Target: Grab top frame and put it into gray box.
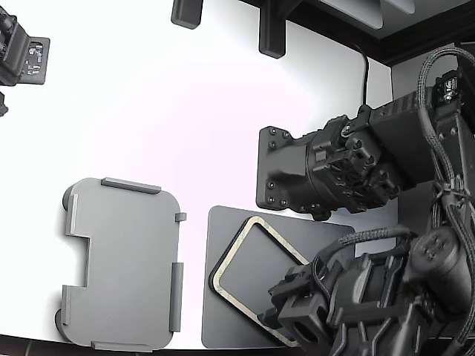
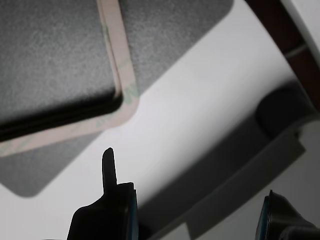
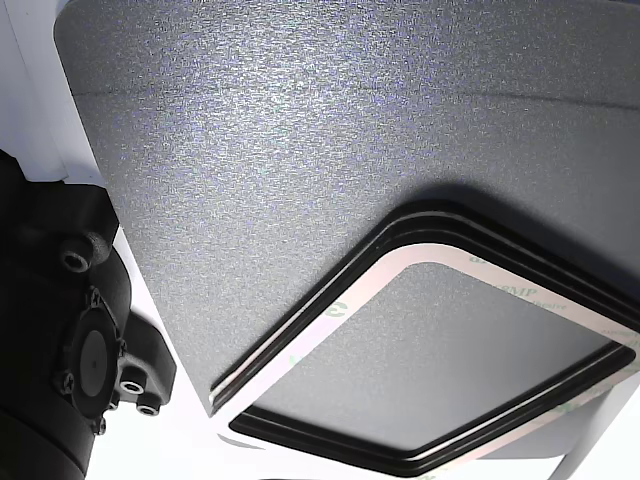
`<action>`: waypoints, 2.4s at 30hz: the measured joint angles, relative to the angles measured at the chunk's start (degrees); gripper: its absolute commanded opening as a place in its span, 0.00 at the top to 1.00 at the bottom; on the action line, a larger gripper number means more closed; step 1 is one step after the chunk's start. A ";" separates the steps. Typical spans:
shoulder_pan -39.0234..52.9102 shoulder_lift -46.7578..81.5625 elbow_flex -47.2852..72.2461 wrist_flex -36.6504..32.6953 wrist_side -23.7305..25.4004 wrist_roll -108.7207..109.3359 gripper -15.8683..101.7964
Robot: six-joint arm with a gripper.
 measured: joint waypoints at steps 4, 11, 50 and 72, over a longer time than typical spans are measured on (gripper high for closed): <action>5.01 -5.10 -2.11 -0.62 -0.53 1.67 0.02; 10.90 -11.34 -7.29 1.05 -2.64 8.17 0.02; 22.68 -20.21 -5.89 -3.60 -0.62 18.37 0.19; 22.24 -19.69 -2.02 -5.89 -1.67 17.49 0.33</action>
